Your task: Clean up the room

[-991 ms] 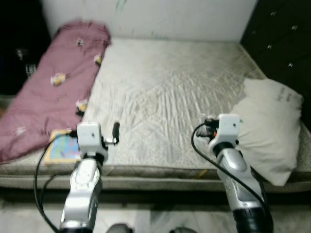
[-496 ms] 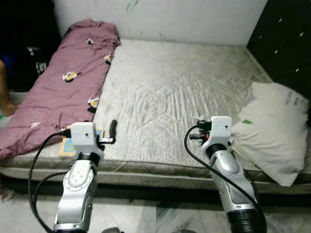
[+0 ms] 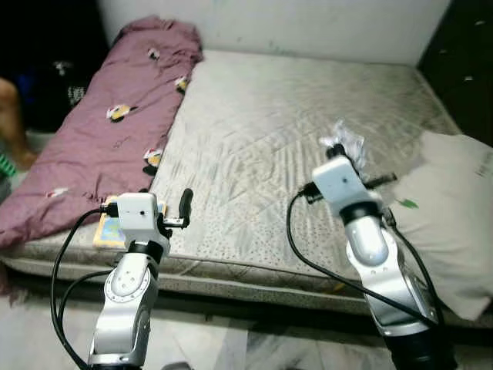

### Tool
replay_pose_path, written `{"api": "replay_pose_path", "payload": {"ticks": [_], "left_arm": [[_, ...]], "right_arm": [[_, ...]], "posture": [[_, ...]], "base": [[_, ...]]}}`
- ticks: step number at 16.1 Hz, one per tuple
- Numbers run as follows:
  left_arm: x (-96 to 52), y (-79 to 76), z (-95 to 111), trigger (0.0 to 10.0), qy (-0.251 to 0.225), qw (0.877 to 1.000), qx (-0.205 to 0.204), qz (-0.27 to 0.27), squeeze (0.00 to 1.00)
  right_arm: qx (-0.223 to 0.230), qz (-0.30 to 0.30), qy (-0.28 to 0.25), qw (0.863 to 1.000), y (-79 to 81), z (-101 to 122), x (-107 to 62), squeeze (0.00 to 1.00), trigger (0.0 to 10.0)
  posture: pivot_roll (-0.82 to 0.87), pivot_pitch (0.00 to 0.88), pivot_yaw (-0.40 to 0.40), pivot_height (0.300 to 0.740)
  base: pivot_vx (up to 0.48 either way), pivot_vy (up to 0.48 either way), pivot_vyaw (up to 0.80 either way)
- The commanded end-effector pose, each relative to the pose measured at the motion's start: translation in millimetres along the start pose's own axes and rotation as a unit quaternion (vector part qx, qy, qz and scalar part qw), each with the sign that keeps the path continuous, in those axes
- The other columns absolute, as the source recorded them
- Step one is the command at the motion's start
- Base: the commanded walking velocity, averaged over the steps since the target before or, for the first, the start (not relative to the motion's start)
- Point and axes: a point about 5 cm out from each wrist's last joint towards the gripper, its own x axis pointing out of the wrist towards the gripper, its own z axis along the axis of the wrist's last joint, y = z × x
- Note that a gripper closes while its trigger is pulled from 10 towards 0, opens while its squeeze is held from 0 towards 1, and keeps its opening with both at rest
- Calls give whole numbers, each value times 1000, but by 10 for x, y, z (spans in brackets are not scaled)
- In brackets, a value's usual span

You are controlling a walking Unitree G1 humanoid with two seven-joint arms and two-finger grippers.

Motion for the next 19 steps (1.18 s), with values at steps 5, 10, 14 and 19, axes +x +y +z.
{"api": "replay_pose_path", "payload": {"ticks": [5,10,14,19], "left_arm": [[-4,49,8,10000,6,1000,11,1,0],[22,39,37,10000,-2,1000,6,0,0],[16,73,51,10000,-7,1000,7,7,0],[23,51,67,10000,-14,1000,5,-2,0]], "right_arm": [[61,11,71,996,-9,27,-26,0,10000],[188,47,183,964,325,-510,-90,0,10000],[303,52,131,942,403,-449,-103,0,10000],[342,41,109,932,398,-479,-100,0,10000]], "posture": [[12,0,-14,740],[24,0,-14,740],[27,0,-22,740],[25,0,-20,740]], "base": [[0,0,0],[0,0,-160],[0,0,-400],[60,0,0]]}}
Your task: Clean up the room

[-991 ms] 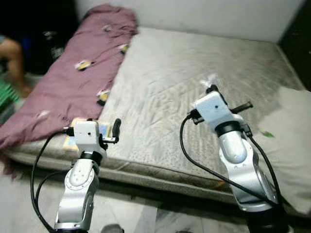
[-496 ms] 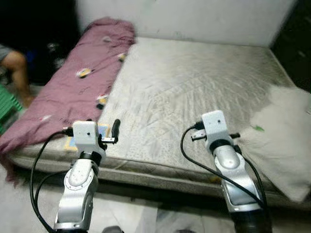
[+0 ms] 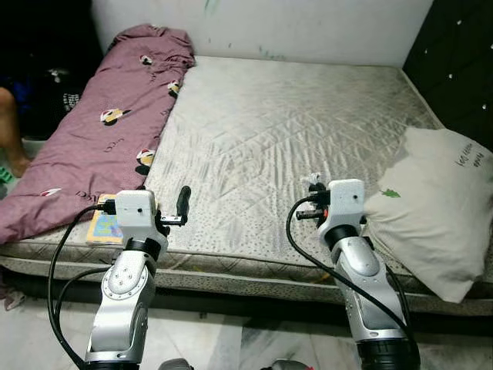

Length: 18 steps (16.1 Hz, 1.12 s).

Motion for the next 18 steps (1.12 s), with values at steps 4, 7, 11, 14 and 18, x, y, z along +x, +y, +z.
{"api": "replay_pose_path", "payload": {"ticks": [4,7,11,14,18], "left_arm": [[-6,9,38,10000,-9,1000,-1,-5,0],[-8,9,34,10000,-9,1000,-1,-5,0],[-2,9,29,10000,-7,1000,0,-6,0],[9,9,34,10000,-7,1000,-1,-7,0],[18,0,-1,10000,5,1000,-6,13,0]], "right_arm": [[11,2,-20,1000,-12,38,9,0,10000],[21,-8,-16,1000,-34,23,34,0,10000],[20,-9,-19,1000,-36,21,42,0,10000],[20,-10,-18,1000,-35,22,53,0,10000],[20,-14,-15,1000,-50,-4,63,0,10000]], "posture": [[26,0,-17,740],[30,0,-20,740],[31,0,-19,740],[31,0,-20,740],[34,0,-18,740]], "base": [[351,0,0],[355,0,-133],[344,0,-547],[312,0,0],[68,0,0]]}}
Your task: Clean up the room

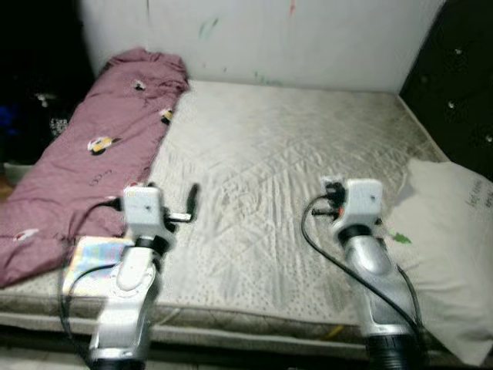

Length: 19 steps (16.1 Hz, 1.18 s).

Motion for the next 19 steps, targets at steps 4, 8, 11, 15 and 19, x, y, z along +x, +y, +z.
{"api": "replay_pose_path", "payload": {"ticks": [4,8,11,15,19], "left_arm": [[14,5,-9,10000,7,1000,-10,6,0],[16,7,-9,10000,8,1000,-12,9,0],[28,-10,16,10000,3,1000,-13,6,0],[26,-13,10,10000,4,1000,-14,5,0],[33,-19,6,10000,4,1000,-15,4,0]], "right_arm": [[-3,3,-3,1000,-18,27,12,0,10000],[-5,4,-2,1000,-14,20,19,0,10000],[-7,5,3,1000,-11,11,25,0,10000],[-6,7,6,1000,-6,0,28,0,10000],[-8,10,9,1000,-2,-10,32,0,10000]], "posture": [[32,0,-20,740],[31,0,-21,740],[28,0,-22,740],[27,0,-21,740],[28,0,-21,740]], "base": [[0,240,0],[0,480,0],[0,480,0],[0,480,-336],[0,480,0]]}}
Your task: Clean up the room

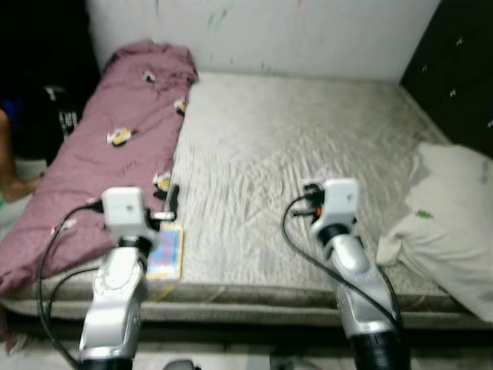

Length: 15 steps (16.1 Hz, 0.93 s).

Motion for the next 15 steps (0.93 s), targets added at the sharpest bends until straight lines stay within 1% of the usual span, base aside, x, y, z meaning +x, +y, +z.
{"api": "replay_pose_path", "payload": {"ticks": [1,4,6,7,12,15], "left_arm": [[19,-93,14,10000,-1,1000,-7,-17,0],[20,-98,13,10000,-3,1000,-7,-18,0],[22,-107,41,10000,-17,1000,-5,-19,0],[22,-108,40,10000,-14,1000,8,-17,0],[5,-140,59,10000,-22,999,-1,-42,0],[-14,-147,54,10000,-22,999,-3,-46,0]], "right_arm": [[-5,-12,1,1000,-93,10,-2,0,10000],[-6,-9,4,1000,-90,-1,0,0,10000],[-6,-7,7,1000,-81,-13,2,0,10000],[-6,-6,8,1000,-80,-17,2,0,10000],[-8,-3,12,1000,-72,-33,6,0,10000],[-8,-2,13,1000,-74,-30,9,0,10000]], "posture": [[29,0,-22,740],[28,0,-24,740],[28,0,-24,740],[28,0,-24,740],[28,0,-26,740],[28,0,-27,740]], "base": [[0,480,0],[0,480,0],[0,480,0],[0,0,0],[0,0,0],[0,0,0]]}}
